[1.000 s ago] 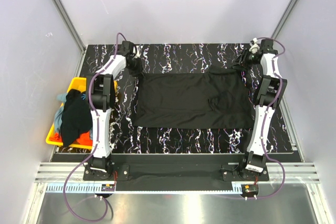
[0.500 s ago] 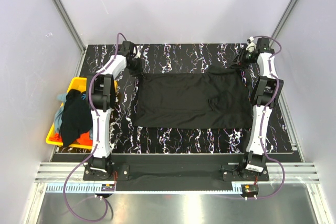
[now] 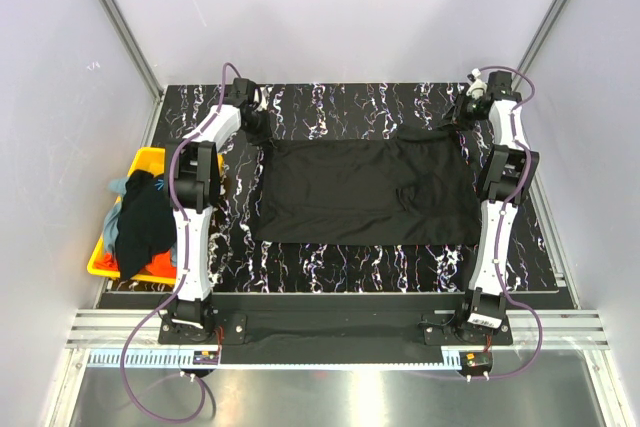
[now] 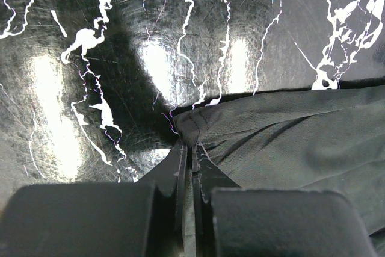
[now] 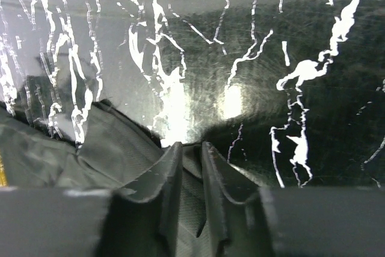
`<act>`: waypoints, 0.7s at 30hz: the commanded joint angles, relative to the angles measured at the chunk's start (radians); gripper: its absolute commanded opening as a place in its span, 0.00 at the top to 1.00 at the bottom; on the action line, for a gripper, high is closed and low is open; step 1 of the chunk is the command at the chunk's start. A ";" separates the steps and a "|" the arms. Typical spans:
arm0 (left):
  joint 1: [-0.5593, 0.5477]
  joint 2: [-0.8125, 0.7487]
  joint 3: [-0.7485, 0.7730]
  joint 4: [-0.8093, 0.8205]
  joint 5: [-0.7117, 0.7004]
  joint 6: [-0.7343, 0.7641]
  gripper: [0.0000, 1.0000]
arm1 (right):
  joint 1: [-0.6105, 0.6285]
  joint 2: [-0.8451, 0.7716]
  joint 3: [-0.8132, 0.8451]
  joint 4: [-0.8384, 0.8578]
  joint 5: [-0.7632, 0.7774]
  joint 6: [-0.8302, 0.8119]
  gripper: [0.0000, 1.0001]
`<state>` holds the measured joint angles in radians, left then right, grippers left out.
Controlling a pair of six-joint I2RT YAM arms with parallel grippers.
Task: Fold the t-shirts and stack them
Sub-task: Fold the tshirt
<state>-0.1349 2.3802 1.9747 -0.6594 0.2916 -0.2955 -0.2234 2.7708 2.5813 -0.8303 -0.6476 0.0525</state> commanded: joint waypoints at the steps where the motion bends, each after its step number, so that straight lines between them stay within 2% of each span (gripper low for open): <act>1: 0.000 -0.003 0.039 0.011 0.023 -0.011 1.00 | 0.024 0.018 0.014 -0.047 0.097 -0.048 0.76; 2: 0.000 -0.006 0.041 0.011 0.021 -0.016 1.00 | 0.028 0.016 0.016 -0.047 0.098 -0.077 0.80; 3: 0.000 -0.006 0.044 0.012 0.018 -0.024 1.00 | 0.032 0.013 0.014 -0.043 0.103 -0.079 0.94; 4: 0.000 -0.006 0.047 0.012 0.011 -0.045 1.00 | 0.035 0.013 0.013 -0.032 0.106 -0.075 1.00; 8: 0.000 -0.010 0.056 0.011 0.020 -0.088 1.00 | 0.039 -0.014 -0.010 0.002 0.123 -0.030 1.00; 11: -0.002 -0.047 0.039 0.011 0.023 -0.096 1.00 | 0.039 -0.098 -0.045 0.051 0.128 0.004 1.00; 15: 0.000 -0.085 0.006 0.009 -0.002 -0.087 1.00 | 0.039 -0.273 -0.214 0.163 0.155 0.040 1.00; 21: -0.002 -0.131 -0.027 0.009 0.014 -0.088 1.00 | 0.039 -0.408 -0.383 0.261 0.152 0.063 1.00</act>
<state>-0.1349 2.3390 1.9541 -0.6601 0.2882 -0.3752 -0.1917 2.5046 2.2539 -0.6773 -0.5068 0.0940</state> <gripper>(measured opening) 0.045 0.011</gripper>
